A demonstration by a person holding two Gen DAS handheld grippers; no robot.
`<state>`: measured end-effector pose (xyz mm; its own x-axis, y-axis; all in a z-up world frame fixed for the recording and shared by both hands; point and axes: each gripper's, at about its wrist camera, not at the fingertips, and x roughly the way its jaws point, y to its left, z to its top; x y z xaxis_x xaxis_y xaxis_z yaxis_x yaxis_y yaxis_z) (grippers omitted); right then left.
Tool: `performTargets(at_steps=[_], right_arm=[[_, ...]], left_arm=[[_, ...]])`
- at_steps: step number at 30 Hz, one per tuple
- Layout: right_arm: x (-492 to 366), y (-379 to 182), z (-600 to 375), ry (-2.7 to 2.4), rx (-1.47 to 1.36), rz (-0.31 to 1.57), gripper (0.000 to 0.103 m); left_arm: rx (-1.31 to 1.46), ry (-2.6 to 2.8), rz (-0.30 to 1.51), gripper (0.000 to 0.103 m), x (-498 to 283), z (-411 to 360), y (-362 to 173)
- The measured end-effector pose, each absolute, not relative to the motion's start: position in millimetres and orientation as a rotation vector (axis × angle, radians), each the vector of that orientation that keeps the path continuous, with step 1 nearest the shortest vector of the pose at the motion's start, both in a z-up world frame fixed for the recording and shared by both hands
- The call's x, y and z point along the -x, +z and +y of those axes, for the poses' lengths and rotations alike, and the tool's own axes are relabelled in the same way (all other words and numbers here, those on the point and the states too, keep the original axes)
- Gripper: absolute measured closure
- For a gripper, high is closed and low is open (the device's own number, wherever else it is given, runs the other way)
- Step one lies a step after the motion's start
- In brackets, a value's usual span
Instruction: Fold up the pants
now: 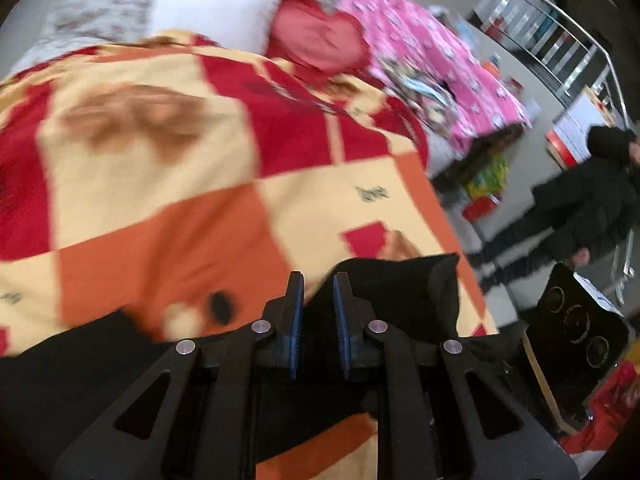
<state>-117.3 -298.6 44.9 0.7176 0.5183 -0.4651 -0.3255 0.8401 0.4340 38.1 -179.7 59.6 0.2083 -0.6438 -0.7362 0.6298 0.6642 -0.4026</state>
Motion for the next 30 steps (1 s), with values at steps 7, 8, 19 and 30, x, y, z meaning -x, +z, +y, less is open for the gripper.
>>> performTargets(at_steps=[7, 8, 19, 30], right_arm=[[133, 34, -314, 0.354, -0.339, 0.649, 0.097], [142, 31, -326, 0.311, -0.358, 0.656, 0.097], [226, -20, -408, 0.123, -0.622, 0.785, 0.049], [227, -42, -414, 0.069, -0.653, 0.668, 0.047]], left_arm=[[0.006, -0.842, 1.053, 0.089, -30, -161, 41], [0.003, -0.852, 1.059, 0.089, -29, -165, 38], [-0.148, -0.966, 1.127, 0.082, 4, -256, 7], [-0.267, -1.042, 1.216, 0.036, 0, -358, -14]])
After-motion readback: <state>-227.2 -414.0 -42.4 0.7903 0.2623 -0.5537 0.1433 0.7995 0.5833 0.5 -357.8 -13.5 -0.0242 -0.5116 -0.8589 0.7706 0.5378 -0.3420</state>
